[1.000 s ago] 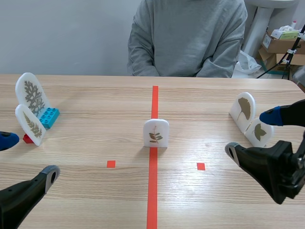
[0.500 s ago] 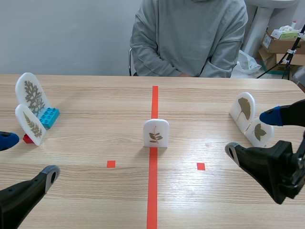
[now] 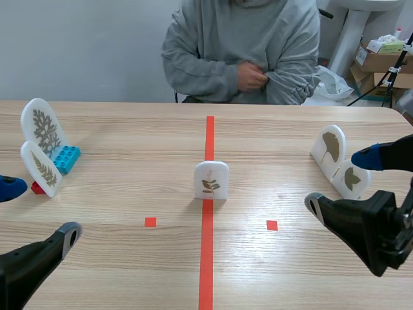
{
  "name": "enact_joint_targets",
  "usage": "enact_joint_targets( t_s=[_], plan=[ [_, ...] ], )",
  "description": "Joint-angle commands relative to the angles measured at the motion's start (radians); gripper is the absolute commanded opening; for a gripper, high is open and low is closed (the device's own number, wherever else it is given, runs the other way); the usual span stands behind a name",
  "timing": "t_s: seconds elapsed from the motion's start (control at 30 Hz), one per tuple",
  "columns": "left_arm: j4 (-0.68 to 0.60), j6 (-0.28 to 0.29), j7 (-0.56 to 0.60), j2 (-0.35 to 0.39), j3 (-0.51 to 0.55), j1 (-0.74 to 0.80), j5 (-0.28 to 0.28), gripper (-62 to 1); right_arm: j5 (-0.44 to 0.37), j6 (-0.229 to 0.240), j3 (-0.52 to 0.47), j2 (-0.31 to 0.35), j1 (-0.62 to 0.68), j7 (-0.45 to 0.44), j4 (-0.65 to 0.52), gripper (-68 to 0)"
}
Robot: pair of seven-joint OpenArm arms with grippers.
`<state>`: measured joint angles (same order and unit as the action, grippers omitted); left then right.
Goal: Do the leaf sorting experiment
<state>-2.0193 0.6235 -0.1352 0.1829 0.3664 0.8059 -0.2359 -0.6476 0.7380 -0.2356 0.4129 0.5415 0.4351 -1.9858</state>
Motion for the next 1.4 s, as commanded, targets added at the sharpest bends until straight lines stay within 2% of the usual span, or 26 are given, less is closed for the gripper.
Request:
enact_joint_targets(
  t_s=[0.0, 0.1, 0.17, 0.23, 0.37, 0.53, 0.63, 0.87, 1.0, 1.1, 1.37],
  plan=[
    [-0.003, 0.001, -0.011, -0.005, -0.002, -0.014, -0.01, -5.0, -0.012, 0.008, -0.007, 0.013, -0.005, -0.011, 0.002, -7.0],
    [-0.002, 0.005, -0.05, -0.005, -0.002, -0.044, -0.006, -5.0, -0.012, 0.008, -0.007, 0.013, -0.005, -0.011, 0.002, -7.0],
    [0.013, 0.029, -0.05, 0.006, -0.01, -0.073, -0.005, -5.0, -0.012, 0.008, -0.007, 0.013, -0.005, -0.011, 0.002, -7.0],
    [0.043, 0.054, -0.049, 0.033, -0.034, -0.116, -0.005, -5.0, -0.012, 0.008, -0.007, 0.013, -0.005, -0.011, 0.002, -7.0],
    [0.158, 0.054, -0.048, 0.108, -0.132, -0.24, 0.002, -5.0, -0.012, 0.008, -0.007, 0.013, -0.005, -0.011, 0.002, -7.0],
    [0.373, 0.054, 0.001, 0.174, -0.3, -0.454, 0.093, -5.0, -0.012, 0.008, -0.007, 0.013, -0.005, -0.011, 0.002, -7.0],
    [0.514, 0.053, 0.012, 0.185, -0.402, -0.603, 0.128, -5.0, -0.012, 0.008, -0.007, 0.013, -0.005, -0.011, 0.002, -7.0],
    [0.808, 0.041, 0.042, 0.163, -0.612, -0.908, 0.142, -5.0, -0.012, 0.008, -0.007, 0.013, -0.005, -0.011, 0.002, -7.0],
    [0.94, -0.002, 0.065, 0.116, -0.692, -1.032, 0.204, -5.0, -0.012, 0.008, -0.007, 0.013, -0.005, -0.011, 0.002, -7.0],
    [1.036, -0.013, 0.09, 0.074, -0.743, -1.105, 0.256, -5.0, -0.012, 0.008, -0.007, 0.013, -0.005, -0.012, 0.002, -7.0],
    [1.197, -0.074, 0.116, -0.026, -0.817, -1.212, 0.312, -5.0, -0.012, 0.008, -0.007, 0.013, -0.005, -0.015, 0.002, -7.0]
  ],
)
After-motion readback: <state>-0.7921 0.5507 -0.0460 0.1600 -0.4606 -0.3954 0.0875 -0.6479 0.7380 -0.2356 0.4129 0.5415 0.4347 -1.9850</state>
